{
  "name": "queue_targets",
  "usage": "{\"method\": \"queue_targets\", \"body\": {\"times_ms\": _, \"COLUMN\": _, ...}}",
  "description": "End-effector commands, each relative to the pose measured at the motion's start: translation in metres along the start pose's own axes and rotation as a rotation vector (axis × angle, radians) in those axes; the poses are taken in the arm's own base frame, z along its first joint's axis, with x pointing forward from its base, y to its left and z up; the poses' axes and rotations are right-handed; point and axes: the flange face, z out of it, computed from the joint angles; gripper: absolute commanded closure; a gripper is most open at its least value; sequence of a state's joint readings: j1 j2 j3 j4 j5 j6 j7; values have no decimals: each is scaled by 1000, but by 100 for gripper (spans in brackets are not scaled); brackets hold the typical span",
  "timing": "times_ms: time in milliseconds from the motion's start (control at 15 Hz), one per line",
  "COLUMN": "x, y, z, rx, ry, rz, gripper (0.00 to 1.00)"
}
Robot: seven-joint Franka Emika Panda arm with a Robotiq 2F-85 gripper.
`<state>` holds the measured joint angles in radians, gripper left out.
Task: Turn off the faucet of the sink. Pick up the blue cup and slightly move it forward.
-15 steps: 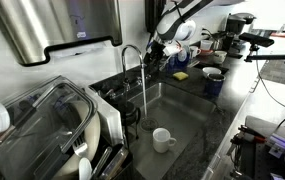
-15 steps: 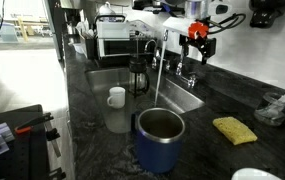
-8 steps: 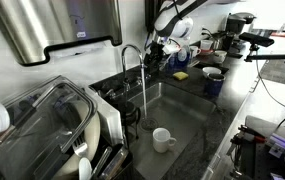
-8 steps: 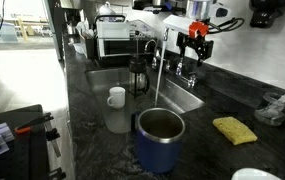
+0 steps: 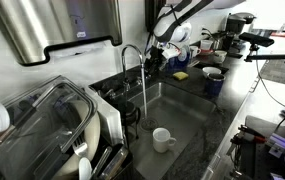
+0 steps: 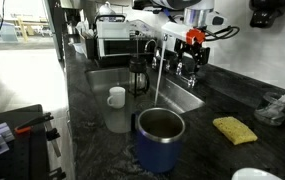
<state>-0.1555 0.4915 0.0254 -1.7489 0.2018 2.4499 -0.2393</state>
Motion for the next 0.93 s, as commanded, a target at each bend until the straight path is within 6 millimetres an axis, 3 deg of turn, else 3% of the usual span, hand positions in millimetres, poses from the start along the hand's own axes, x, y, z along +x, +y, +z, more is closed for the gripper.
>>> {"method": "queue_targets", "body": {"times_ms": 0, "x": -6, "y": 1, "z": 6, "rx": -61, "ry": 7, "rz": -18, "gripper": 0}}
{"method": "queue_targets", "body": {"times_ms": 467, "x": -5, "y": 11, "z": 5, "rx": -193, "ry": 52, "rz": -94, "gripper": 0}}
{"method": "queue_targets", "body": {"times_ms": 867, "x": -8, "y": 47, "z": 0, "rx": -252, "ry": 41, "rz": -77, "gripper": 0}}
